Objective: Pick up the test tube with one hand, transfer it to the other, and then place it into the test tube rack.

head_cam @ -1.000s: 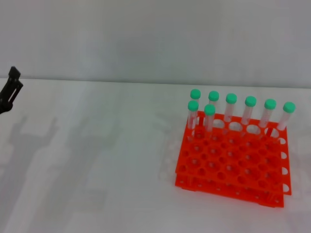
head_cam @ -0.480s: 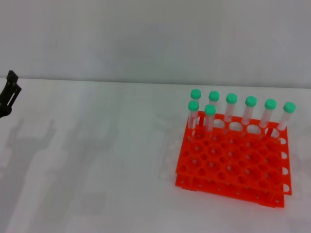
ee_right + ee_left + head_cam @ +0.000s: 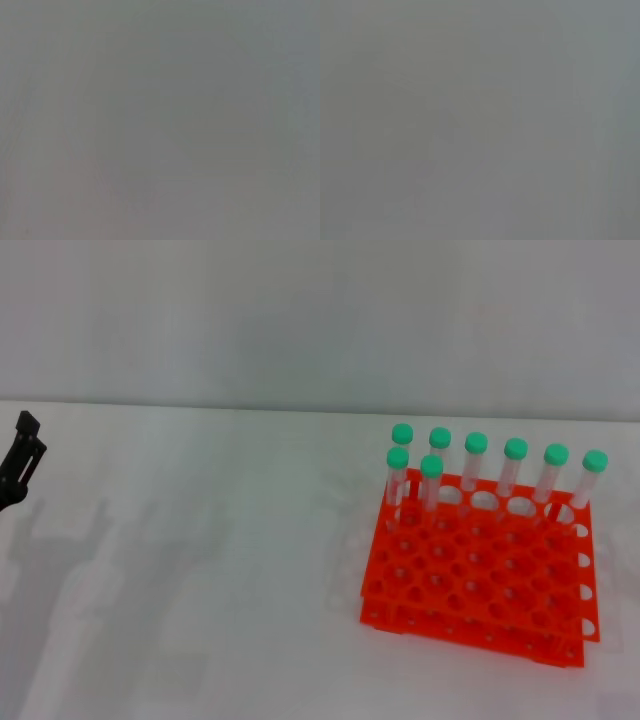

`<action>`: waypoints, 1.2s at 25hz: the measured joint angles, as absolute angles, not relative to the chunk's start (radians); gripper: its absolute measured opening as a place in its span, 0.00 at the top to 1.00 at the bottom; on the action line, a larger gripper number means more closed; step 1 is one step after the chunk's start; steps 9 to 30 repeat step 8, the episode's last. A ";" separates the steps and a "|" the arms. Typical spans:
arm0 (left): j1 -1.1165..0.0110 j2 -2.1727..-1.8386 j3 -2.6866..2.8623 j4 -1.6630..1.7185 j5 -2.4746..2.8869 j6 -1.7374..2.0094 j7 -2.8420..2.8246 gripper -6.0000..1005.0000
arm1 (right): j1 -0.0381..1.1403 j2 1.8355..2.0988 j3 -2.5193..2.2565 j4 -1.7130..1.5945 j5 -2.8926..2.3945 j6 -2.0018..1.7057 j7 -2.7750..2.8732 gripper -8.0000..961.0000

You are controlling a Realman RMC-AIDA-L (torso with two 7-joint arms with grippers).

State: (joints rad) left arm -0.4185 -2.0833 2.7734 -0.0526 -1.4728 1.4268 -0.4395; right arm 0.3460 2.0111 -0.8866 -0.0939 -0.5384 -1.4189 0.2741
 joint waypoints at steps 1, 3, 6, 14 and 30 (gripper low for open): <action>-0.416 -2.083 2.773 -0.050 -1.473 1.423 -0.439 0.11 | 0.348 2.011 -0.888 -0.093 -0.539 -1.413 0.269 0.09; -0.416 -2.083 2.774 -0.046 -1.469 1.414 -0.435 0.11 | 0.350 2.011 -0.889 -0.095 -0.539 -1.397 0.266 0.09; -0.415 -2.083 2.778 -0.045 -1.466 1.415 -0.432 0.11 | 0.352 2.011 -0.890 -0.101 -0.539 -1.393 0.266 0.09; -0.411 -2.083 2.779 -0.041 -1.465 1.421 -0.431 0.11 | 0.353 2.011 -0.890 -0.103 -0.540 -1.396 0.266 0.09; -0.411 -2.083 2.779 -0.041 -1.465 1.421 -0.431 0.11 | 0.353 2.011 -0.890 -0.103 -0.540 -1.396 0.266 0.09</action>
